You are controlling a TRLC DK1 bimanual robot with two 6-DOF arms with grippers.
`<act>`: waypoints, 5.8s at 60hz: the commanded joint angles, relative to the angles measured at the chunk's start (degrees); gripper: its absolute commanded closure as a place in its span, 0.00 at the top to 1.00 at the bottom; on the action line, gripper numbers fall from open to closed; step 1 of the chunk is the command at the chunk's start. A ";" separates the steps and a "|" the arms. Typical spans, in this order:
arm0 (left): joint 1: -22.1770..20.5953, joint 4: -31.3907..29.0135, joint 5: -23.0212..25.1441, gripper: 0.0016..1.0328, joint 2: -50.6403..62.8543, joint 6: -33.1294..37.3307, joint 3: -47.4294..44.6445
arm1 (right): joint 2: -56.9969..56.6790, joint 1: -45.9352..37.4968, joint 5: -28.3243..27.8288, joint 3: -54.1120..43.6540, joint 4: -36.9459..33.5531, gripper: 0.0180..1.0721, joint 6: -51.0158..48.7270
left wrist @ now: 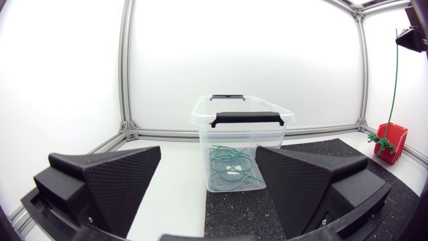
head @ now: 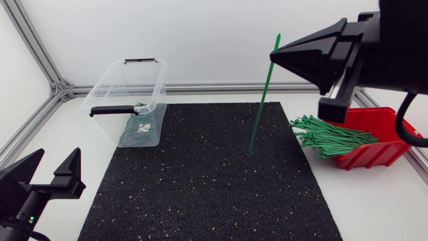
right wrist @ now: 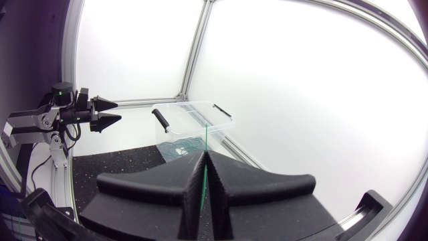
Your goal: Take a green cable tie from the red box, thread the tail through the head to close it, then place it in the transparent bin on the left.
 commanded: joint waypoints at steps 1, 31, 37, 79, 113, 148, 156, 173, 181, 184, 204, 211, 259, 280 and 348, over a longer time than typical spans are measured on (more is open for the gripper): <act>-0.54 -0.54 -0.51 0.96 -0.23 -0.76 -2.33 | 2.09 2.85 1.36 -2.18 2.45 0.11 3.93; -0.54 -0.54 -0.51 0.96 -0.23 -0.76 -2.33 | 12.37 6.45 2.33 -4.47 15.46 0.05 29.59; -0.63 -0.62 -0.51 0.96 -0.23 -0.76 -2.33 | 14.39 7.51 2.33 -3.94 16.43 0.05 32.75; -1.06 -0.71 -0.51 0.96 -0.14 -0.76 -2.33 | 26.87 14.19 3.82 -3.85 32.95 0.05 44.88; -1.86 -0.71 -0.42 0.96 -0.14 -0.76 -2.33 | 31.00 14.27 8.83 -15.01 44.73 0.06 47.52; -2.12 -0.80 -0.42 0.96 -0.14 -0.85 -2.24 | 14.22 8.47 9.18 -28.20 36.73 0.29 36.88; -2.12 -0.80 -0.42 0.96 -0.14 -0.85 -2.33 | 10.97 9.35 9.62 -31.01 34.62 0.37 33.98; -2.12 -0.80 -0.42 0.96 -0.14 -0.85 -2.24 | 7.19 7.86 11.47 -29.52 25.13 0.53 24.05; -2.12 -0.89 -0.42 0.96 -0.14 -0.85 -2.24 | 8.86 6.28 11.38 -23.54 17.83 0.60 19.39; -2.12 -0.89 -0.42 0.96 -0.14 -0.85 -2.24 | 9.03 5.40 10.94 -22.22 16.16 0.63 18.25; -2.03 -0.89 -0.42 0.96 -0.23 -0.85 -2.24 | 10.53 3.46 11.38 -15.54 1.31 0.84 6.21; -2.21 -0.80 -0.42 0.96 -0.23 -0.93 -2.24 | 11.84 2.50 11.55 -13.34 -4.14 0.90 2.34; -3.79 1.05 -0.42 0.96 -0.41 4.51 -2.59 | 15.89 2.41 10.85 -8.95 -14.34 0.95 -16.29; -3.53 0.52 -0.42 0.96 -0.41 4.07 -2.50 | 29.69 11.90 11.91 -1.92 -15.57 0.95 -20.16; -3.26 -0.01 -0.42 0.96 -0.41 4.07 -2.42 | 69.76 21.04 8.65 29.55 -14.86 0.87 -22.62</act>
